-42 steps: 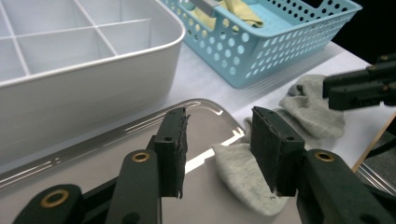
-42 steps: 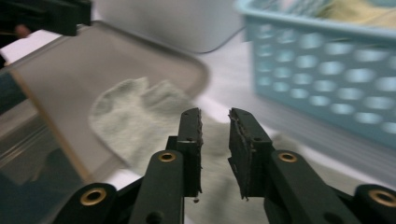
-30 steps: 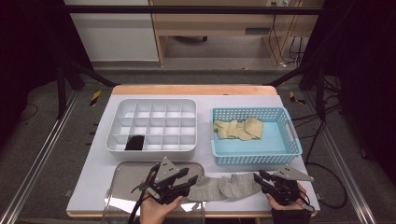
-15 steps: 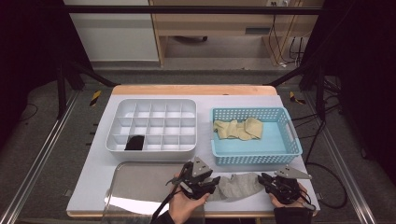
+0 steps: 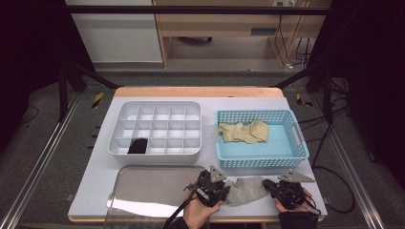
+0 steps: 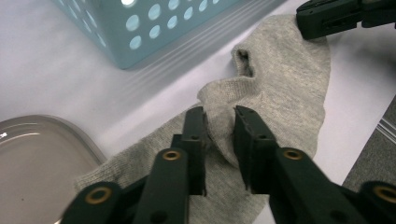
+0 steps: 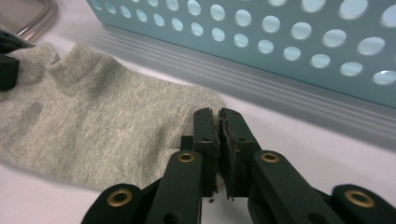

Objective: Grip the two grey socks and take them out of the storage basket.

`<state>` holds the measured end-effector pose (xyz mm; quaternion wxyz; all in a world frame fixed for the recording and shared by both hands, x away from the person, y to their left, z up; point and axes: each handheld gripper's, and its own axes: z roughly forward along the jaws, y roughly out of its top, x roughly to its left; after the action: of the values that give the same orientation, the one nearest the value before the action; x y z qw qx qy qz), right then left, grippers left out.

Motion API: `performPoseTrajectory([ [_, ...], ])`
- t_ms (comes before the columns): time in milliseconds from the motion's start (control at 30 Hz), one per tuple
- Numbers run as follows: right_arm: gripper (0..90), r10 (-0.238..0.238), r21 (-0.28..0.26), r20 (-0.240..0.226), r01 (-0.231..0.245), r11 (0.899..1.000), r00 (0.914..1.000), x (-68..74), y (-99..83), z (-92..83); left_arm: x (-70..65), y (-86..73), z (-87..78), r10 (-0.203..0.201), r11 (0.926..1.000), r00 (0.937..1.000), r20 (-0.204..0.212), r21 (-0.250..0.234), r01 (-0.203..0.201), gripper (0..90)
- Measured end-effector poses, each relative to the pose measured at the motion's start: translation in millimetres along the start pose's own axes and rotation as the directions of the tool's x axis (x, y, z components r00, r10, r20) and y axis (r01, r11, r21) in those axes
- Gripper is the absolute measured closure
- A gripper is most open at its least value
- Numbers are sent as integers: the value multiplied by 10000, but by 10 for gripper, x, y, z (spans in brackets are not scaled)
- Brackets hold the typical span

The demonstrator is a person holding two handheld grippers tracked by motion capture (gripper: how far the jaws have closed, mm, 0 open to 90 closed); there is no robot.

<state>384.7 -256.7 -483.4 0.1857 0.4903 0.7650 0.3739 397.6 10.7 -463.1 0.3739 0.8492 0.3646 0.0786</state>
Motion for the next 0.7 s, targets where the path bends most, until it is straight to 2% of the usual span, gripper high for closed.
performPoseTrajectory([
  [100,865,45,-57,-1,-45,10000,10000,17,14,-27,2,4,-29,-34,9999,9999,161,-143,36,828],
  [200,866,-35,-432,-61,32,9991,10000,55,59,-125,4,7,-127,-30,9991,9994,359,-420,45,847],
  [300,865,-165,-840,-256,143,9964,9995,141,131,-248,36,-9,-313,-1,9972,9986,528,-743,41,848],
  [433,863,-431,-1179,-652,351,9924,9969,303,223,-324,185,-66,-601,-177,9939,9978,645,-1076,245,847],
  [500,862,-545,-1226,-934,428,9915,9941,387,260,-307,283,-124,-702,-254,9927,9970,727,-1158,338,844],
  [567,862,-588,-1140,-1186,452,9925,9912,465,286,-265,371,-200,-762,-390,9923,9974,606,-1154,459,844],
  [700,862,-755,-941,-1532,615,9937,9853,598,304,-148,492,-345,-803,-687,9912,9953,677,-1081,758,844],
])
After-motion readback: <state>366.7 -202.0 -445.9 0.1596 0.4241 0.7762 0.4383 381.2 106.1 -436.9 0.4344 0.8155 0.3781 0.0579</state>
